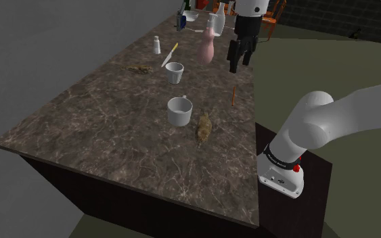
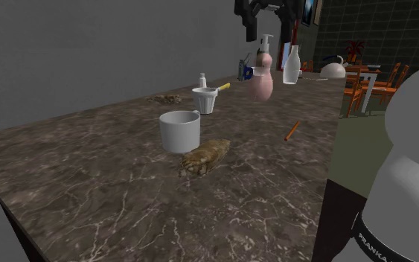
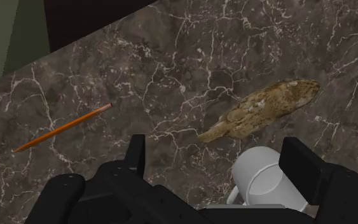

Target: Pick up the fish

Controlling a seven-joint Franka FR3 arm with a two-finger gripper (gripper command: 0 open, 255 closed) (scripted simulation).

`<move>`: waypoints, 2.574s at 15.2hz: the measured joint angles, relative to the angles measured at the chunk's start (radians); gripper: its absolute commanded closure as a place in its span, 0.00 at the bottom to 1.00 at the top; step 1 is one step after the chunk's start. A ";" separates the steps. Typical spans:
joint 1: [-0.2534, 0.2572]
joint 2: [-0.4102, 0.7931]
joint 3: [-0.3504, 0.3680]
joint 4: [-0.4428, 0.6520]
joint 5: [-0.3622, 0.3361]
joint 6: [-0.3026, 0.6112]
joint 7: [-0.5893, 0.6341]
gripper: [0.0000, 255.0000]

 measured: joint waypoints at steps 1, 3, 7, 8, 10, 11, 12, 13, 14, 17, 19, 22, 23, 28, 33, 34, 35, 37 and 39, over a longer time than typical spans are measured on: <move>0.000 0.000 0.000 0.000 0.000 0.000 0.000 0.00; -0.009 -0.020 0.016 -0.049 0.024 0.038 0.051 0.00; -0.027 -0.076 0.087 -0.190 0.114 0.162 0.224 0.00; -0.028 -0.089 0.109 -0.223 0.141 0.194 0.271 0.00; -0.034 -0.100 0.151 -0.287 0.191 0.271 0.358 0.00; -0.037 -0.102 0.172 -0.316 0.217 0.310 0.399 0.00; -0.037 -0.101 0.196 -0.338 0.244 0.347 0.444 0.00; -0.034 -0.106 0.222 -0.371 0.274 0.389 0.489 0.00; -0.033 -0.095 0.251 -0.393 0.305 0.436 0.535 0.00; -0.027 -0.050 0.339 -0.448 0.398 0.581 0.668 0.00; -0.031 -0.004 0.385 -0.463 0.442 0.666 0.733 0.00; -0.026 0.029 0.411 -0.487 0.472 0.732 0.750 0.00; -0.026 0.044 0.415 -0.493 0.477 0.753 0.746 0.00; -0.018 0.100 0.436 -0.521 0.506 0.838 0.735 1.00; -0.019 0.103 0.436 -0.523 0.508 0.844 0.732 1.00; -0.019 0.103 0.436 -0.523 0.507 0.844 0.732 1.00; -0.019 0.103 0.436 -0.523 0.507 0.844 0.732 1.00; -0.019 0.103 0.436 -0.522 0.507 0.844 0.732 1.00; -0.020 0.101 0.435 -0.519 0.505 0.838 0.734 1.00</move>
